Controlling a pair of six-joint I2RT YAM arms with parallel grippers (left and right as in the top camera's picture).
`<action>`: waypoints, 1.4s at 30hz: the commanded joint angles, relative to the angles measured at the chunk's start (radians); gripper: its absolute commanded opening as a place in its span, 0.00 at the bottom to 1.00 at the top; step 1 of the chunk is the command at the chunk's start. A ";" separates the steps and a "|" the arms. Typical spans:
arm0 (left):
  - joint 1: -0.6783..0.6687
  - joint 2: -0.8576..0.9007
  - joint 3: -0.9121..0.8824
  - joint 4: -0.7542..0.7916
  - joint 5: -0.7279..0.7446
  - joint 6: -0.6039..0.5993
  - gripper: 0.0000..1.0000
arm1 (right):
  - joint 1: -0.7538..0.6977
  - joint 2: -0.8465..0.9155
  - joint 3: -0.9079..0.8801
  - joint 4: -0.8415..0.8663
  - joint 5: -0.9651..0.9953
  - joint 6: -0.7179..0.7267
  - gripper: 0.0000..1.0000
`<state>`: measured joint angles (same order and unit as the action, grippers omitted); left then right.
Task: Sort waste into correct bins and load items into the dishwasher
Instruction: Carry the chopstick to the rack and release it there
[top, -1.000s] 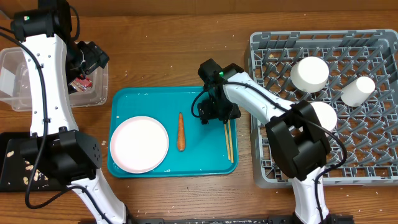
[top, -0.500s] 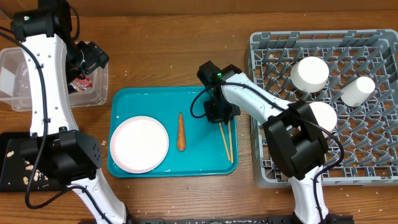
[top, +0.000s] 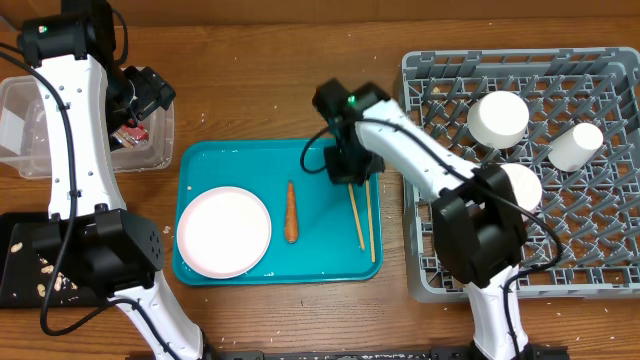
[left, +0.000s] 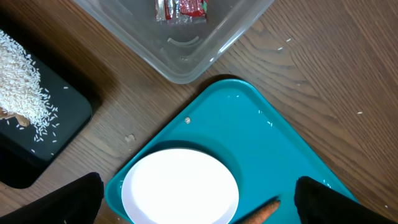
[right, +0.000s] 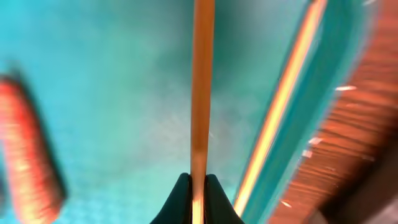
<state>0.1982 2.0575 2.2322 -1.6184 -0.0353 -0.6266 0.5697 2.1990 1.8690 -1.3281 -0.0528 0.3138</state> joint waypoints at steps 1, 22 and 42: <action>-0.002 -0.010 0.022 0.002 -0.013 -0.009 1.00 | -0.058 -0.090 0.116 -0.046 0.035 -0.004 0.04; -0.002 -0.010 0.022 0.002 -0.013 -0.009 1.00 | -0.445 -0.177 0.094 0.061 -0.016 -0.192 0.04; -0.002 -0.010 0.022 0.002 -0.013 -0.009 1.00 | -0.434 -0.227 0.146 -0.076 -0.110 -0.095 0.80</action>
<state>0.1982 2.0575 2.2322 -1.6184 -0.0353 -0.6266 0.1265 2.0315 1.9518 -1.3930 -0.1158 0.1909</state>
